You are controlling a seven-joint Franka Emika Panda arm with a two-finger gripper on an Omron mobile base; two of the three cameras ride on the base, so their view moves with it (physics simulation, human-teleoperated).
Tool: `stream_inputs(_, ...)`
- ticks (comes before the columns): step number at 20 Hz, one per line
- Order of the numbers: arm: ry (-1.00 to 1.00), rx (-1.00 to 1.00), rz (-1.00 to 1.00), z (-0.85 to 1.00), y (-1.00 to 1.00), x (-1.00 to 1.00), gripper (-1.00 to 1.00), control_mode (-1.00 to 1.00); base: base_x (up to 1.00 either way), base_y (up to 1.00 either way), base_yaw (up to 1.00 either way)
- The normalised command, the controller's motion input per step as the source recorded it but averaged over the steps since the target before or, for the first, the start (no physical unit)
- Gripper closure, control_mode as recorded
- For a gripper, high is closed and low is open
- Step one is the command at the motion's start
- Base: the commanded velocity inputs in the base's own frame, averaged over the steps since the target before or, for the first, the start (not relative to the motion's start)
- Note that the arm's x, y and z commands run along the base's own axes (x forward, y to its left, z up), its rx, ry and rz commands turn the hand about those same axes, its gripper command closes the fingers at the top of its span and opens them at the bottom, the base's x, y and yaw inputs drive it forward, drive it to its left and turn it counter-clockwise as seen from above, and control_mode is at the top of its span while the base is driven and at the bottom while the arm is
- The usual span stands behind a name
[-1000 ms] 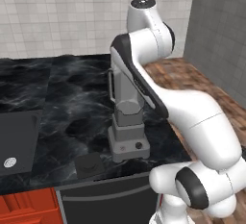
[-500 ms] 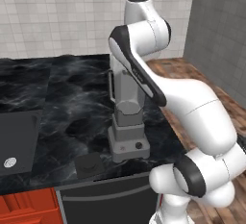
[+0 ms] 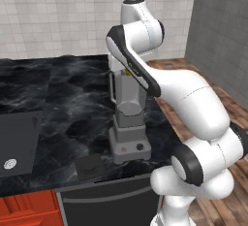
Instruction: Open the blender lid, put the orange in the blender, close the lid, and start the blender.
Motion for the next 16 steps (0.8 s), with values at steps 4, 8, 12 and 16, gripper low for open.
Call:
stream_inputs(4, 0.07, 0.0, -0.01, -0.8, 0.0, 0.0, 1.0, -1.0, 0.0, 0.0, 0.0)
stream_inputs(8, 0.06, 0.0, -0.02, -0.73, 0.0, 0.0, 1.0, -1.0, 0.0, 0.0, 0.0)
stream_inputs(12, 0.01, 0.0, -0.03, -0.52, 0.0, 0.0, -1.0, -1.0, 0.0, 0.0, 0.0)
stream_inputs(16, 0.0, 0.0, -0.04, -0.28, -0.02, 0.0, -1.0, -1.0, 0.0, 0.0, 0.0)
